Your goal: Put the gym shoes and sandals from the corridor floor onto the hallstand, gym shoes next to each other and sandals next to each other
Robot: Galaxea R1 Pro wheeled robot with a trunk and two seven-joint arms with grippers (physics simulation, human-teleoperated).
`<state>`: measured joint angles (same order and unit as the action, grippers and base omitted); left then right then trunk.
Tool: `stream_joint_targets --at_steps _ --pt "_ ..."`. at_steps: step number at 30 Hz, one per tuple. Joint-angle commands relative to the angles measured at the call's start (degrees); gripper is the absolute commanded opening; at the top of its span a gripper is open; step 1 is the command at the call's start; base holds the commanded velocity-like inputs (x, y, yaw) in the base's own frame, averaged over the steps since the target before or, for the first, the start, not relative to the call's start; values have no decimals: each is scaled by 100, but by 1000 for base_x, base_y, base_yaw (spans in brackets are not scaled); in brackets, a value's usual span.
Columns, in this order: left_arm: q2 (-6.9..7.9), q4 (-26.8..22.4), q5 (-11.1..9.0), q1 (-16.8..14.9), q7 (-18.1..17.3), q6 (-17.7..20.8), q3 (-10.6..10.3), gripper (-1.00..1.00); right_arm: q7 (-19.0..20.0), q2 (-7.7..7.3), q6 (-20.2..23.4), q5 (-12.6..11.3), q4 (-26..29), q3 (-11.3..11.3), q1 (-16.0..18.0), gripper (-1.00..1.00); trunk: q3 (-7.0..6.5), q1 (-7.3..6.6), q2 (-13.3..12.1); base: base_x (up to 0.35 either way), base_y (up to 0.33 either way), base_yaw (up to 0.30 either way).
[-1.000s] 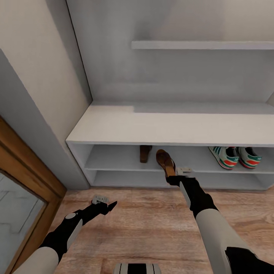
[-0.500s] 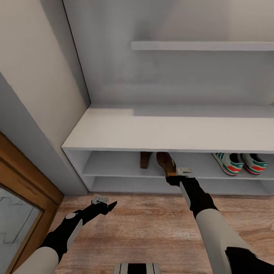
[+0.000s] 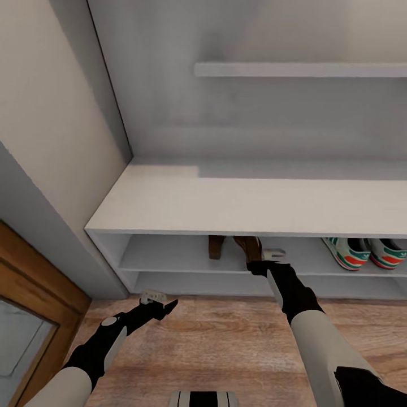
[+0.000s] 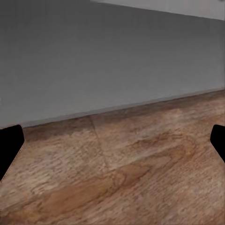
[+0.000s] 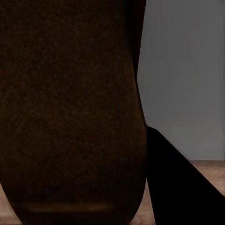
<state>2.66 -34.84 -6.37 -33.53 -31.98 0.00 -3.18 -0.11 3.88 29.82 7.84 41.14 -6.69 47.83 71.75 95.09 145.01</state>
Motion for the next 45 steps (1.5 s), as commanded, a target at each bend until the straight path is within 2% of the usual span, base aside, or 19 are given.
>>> stream_joint_targets --at_steps 1,16,19,45 --pt "7 3 -56 0 0 0 -33 100 3 8 33 27 8 -25 -1 -100 5 1 1 69 0 0" --pt "7 2 -49 -4 4 0 -33 100 3 8 33 26 8 -25 -1 -100 5 1 1 8 0 0" --pt "7 -3 -49 -4 0 0 -33 100 3 8 33 27 8 -25 -2 -100 71 9 5 0 0 0" --pt "7 3 -49 -3 3 0 -33 100 3 7 33 26 8 -25 -2 -100 71 9 5 46 26 0"
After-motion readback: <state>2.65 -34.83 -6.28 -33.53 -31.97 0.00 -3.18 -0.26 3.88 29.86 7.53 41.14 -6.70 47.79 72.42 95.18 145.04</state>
